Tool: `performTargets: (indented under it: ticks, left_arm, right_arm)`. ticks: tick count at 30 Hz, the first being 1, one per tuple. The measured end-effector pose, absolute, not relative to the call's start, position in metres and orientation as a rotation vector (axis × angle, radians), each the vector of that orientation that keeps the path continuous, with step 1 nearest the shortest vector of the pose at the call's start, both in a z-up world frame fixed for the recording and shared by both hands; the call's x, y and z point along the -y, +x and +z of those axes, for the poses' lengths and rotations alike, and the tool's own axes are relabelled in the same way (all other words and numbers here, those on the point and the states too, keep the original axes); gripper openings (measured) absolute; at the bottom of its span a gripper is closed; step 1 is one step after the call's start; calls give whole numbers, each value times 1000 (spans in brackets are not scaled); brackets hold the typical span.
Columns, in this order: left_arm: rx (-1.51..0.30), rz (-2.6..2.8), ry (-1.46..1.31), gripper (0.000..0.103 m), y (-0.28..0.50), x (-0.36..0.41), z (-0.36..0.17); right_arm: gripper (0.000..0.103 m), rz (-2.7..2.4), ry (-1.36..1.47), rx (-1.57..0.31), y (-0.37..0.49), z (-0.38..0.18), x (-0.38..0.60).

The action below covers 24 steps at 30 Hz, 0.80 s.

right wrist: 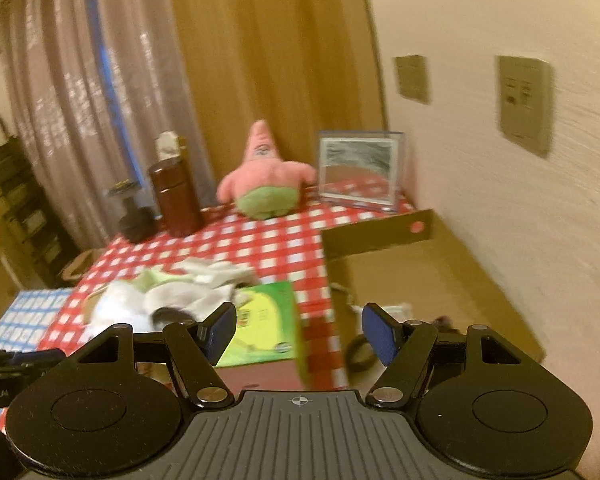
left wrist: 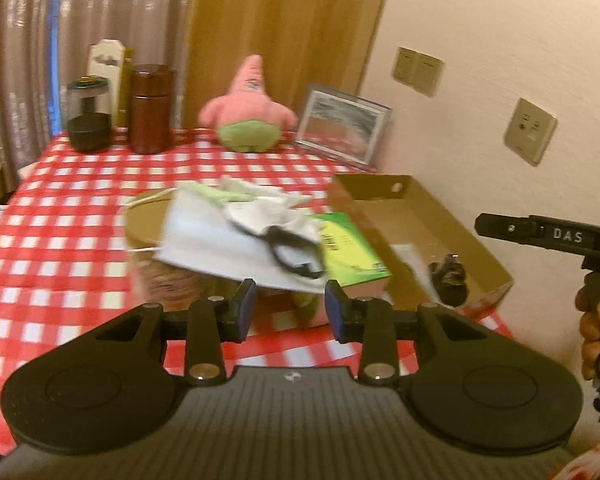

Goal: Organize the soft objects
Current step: 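Withdraw both tools from the box back over the table, then grasp the face mask ear loop with the left gripper and lift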

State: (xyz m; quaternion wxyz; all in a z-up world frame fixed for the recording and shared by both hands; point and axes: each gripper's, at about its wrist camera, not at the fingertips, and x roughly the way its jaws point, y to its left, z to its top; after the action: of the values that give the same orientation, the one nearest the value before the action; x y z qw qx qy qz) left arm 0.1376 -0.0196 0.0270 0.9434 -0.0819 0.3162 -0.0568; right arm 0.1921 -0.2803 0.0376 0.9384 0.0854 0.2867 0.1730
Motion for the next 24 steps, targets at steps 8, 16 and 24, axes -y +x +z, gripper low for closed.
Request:
performTargets:
  ticks: [8,16,24]
  left_arm:
    - [-618,-40,-176,36,115,-18,32]
    - [-614,-24,-172,39,123,-34,32]
    - [-649,-39,-148,40,147,-38,13]
  right_arm:
    - [69,434,115,-597,190,41,230]
    - [69,492,95,-615,205,37,200]
    - [70,526,13,-633,235,20,180]
